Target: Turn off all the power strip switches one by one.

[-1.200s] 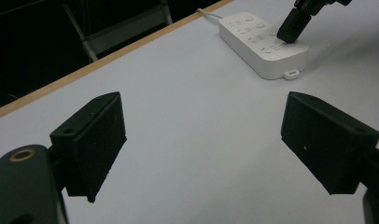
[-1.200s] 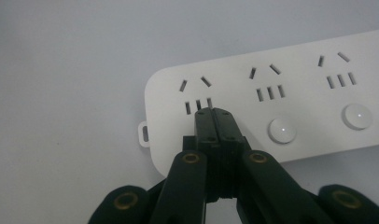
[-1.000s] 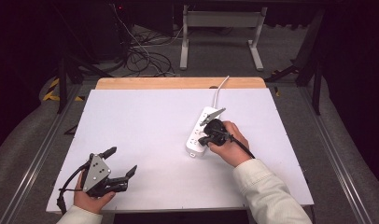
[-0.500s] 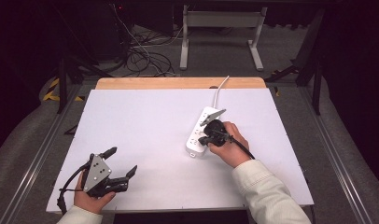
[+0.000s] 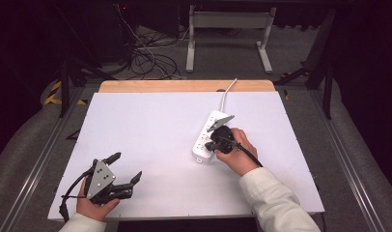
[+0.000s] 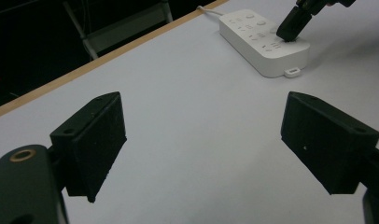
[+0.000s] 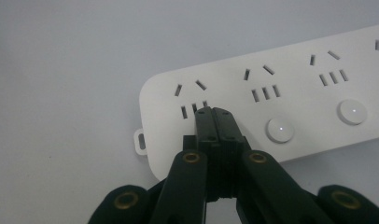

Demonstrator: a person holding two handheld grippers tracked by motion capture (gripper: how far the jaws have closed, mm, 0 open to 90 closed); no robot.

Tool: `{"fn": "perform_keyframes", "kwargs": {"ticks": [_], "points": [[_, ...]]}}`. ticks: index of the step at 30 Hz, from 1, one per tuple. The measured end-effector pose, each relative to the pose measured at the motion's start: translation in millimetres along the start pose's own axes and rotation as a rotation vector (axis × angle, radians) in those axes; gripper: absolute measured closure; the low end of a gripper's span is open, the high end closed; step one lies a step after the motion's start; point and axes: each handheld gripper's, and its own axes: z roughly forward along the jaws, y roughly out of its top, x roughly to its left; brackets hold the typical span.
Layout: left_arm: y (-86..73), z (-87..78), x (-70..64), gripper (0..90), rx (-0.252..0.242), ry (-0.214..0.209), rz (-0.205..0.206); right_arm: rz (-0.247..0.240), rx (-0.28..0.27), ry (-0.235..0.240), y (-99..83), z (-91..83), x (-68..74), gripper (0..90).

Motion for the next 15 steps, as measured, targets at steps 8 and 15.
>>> {"fn": "perform_keyframes", "kwargs": {"ticks": [8, 15], "points": [[-0.1, 0.0, 1.0, 14.5, 0.0, 0.001, -0.001, 0.007, -0.178, 0.018, 6.0, -29.2, -2.5, 90.0], [0.0, -0.2, 0.8, 14.5, -0.002, 0.003, 0.001, -0.002, -0.166, -0.023, 12.9, -38.2, -12.5, 90.0]]}}
